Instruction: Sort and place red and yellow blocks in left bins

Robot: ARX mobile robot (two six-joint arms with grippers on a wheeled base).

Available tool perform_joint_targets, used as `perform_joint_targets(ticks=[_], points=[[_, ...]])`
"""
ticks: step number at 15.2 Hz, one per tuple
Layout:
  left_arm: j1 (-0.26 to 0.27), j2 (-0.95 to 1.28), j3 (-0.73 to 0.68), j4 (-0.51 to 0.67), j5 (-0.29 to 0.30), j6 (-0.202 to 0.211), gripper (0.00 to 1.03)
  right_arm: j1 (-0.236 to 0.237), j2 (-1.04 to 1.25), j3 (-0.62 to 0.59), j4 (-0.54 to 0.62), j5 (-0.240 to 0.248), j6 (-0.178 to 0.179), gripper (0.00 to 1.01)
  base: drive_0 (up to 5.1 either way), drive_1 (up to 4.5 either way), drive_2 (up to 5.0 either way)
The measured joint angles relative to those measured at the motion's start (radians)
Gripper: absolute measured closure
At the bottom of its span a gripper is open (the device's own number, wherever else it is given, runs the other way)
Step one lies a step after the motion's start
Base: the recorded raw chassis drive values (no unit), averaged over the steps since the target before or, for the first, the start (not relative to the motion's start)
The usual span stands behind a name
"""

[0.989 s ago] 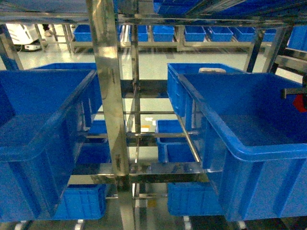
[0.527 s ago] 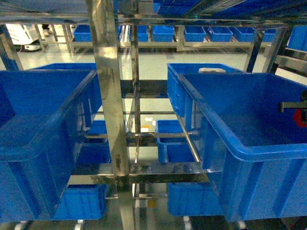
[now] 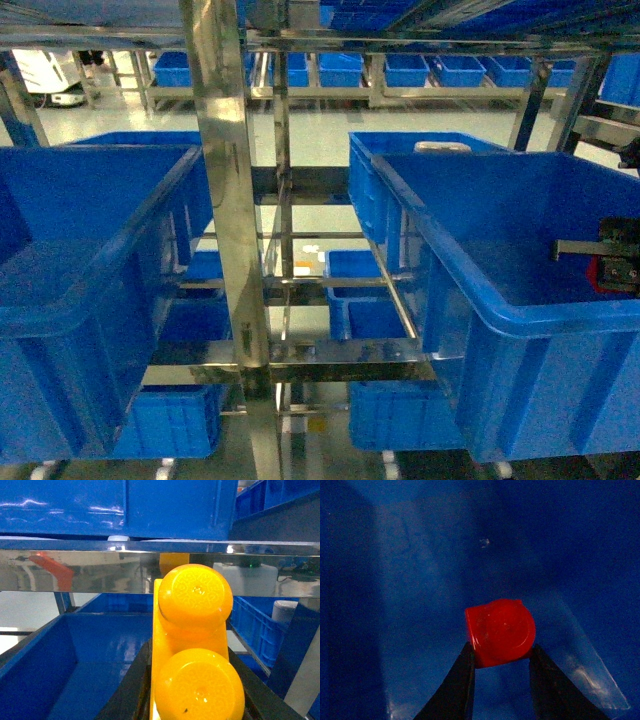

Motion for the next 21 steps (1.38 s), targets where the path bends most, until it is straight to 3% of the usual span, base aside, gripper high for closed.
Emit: perform_joint_targets(ticks=[1,4,9,10,11,15,21], points=[[0.000,0.000,0.000,0.000,0.000,0.000,0.77,0.000,0.000,0.000,0.001,-0.002,0.003,0.72,0.0,0.00,0.0],[0.000,0.000,0.000,0.000,0.000,0.000,0.77,0.000,0.000,0.000,0.001,-0.002,0.007,0.35,0.0,0.00,0.0],[0.000,0.000,0.000,0.000,0.000,0.000,0.77,0.000,0.000,0.000,0.000,0.001,0.007,0.22,0.0,0.00,0.0],[0.000,0.000,0.000,0.000,0.000,0.000,0.77,0.000,0.000,0.000,0.000,0.002,0.007,0.17,0.0,0.00,0.0],[0.000,0.000,0.000,0.000,0.000,0.000,0.77,0.000,0.000,0.000,0.000,0.003,0.006,0.04,0.0,0.00,0.0],[0.000,0.000,0.000,0.000,0.000,0.000,0.77,-0.001,0.000,0.018,0.023,0.028,-0.014,0.03,0.0,0.00,0.0],[0.000,0.000,0.000,0.000,0.000,0.000,0.77,-0.001,-0.009,0.041,0.072,0.043,-0.016,0.03,0.0,0.00,0.0]])
